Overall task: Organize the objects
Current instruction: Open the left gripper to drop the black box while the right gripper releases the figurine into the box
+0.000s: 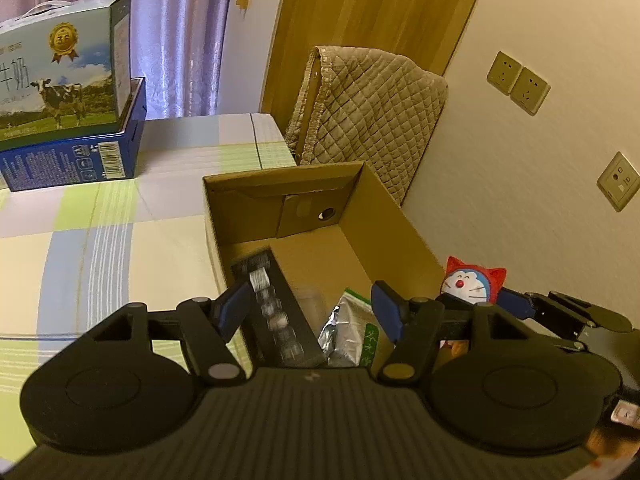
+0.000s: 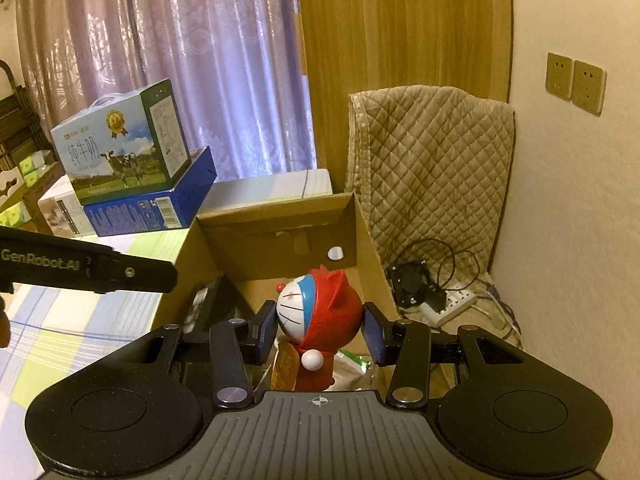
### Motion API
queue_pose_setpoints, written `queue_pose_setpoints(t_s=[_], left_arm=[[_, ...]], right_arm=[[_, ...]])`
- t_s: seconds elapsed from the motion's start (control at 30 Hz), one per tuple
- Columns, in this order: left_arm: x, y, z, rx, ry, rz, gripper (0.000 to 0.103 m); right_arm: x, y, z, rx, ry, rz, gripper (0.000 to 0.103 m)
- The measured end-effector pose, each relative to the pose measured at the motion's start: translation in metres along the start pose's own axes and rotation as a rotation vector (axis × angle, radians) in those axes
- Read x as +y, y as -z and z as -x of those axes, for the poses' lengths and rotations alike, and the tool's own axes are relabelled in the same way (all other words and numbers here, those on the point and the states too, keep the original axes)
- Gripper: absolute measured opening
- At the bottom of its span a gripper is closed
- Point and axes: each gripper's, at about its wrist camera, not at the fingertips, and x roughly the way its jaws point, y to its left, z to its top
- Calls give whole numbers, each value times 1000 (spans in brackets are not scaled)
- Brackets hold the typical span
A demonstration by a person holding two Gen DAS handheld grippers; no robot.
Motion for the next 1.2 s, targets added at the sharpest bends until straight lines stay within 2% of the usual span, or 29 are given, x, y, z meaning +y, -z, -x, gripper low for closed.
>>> queue_pose_setpoints(t_s=[0.6,0.9,1.03,1.2], left_arm=[[11,20,17,21,-7,12,64],[17,24,14,36,-22,18,70],[24,28,18,39,-26,24,74],[30,38,28,39,-29,42,79]], right_arm=[[16,-5,3,4,-32,-3,42],[9,-9,-25,28,-94,-52,43],[-1,-16,-28,9,-71,-100,48],[-7,-12,-9,1,-45,-122,50]])
